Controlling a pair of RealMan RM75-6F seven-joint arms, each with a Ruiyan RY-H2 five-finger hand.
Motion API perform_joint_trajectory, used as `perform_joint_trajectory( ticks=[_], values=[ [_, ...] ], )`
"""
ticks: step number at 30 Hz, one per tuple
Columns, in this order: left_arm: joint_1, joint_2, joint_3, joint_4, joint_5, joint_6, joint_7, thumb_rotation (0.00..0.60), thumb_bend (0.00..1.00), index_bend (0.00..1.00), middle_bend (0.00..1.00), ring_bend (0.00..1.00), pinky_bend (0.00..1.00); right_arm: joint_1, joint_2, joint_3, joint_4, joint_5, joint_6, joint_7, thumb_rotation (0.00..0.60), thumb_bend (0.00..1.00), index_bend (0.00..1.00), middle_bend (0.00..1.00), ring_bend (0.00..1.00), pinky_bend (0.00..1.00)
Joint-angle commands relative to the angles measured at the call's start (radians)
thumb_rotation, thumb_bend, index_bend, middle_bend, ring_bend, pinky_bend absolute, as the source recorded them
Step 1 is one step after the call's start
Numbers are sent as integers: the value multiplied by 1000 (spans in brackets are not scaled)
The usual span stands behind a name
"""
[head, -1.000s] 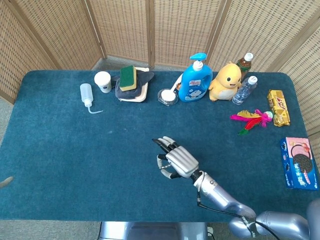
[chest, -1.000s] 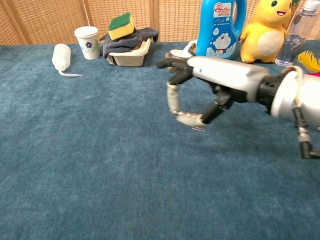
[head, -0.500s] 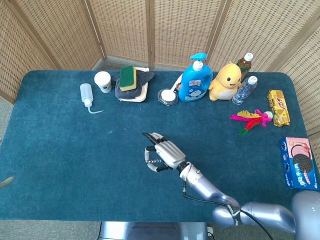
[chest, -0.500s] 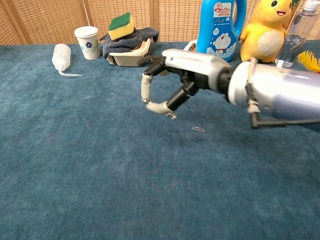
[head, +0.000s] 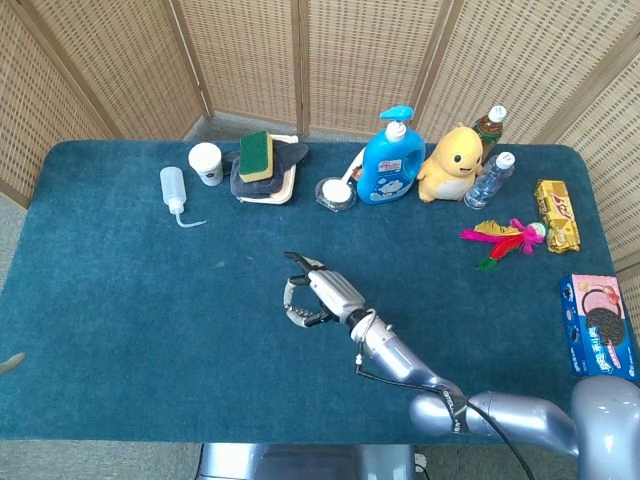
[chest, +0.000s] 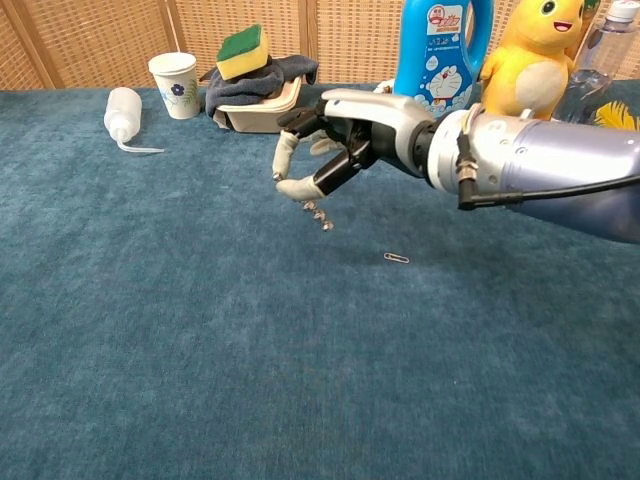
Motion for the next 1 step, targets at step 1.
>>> perform_joint_trajectory(
  ticks=[1],
  values=[
    [-2,-2,1,-1,1,-3,5,600,223,0,0,0,0,-5,10,-3,1,-9,-5,16,600,452,614,10,0,88]
  ],
)
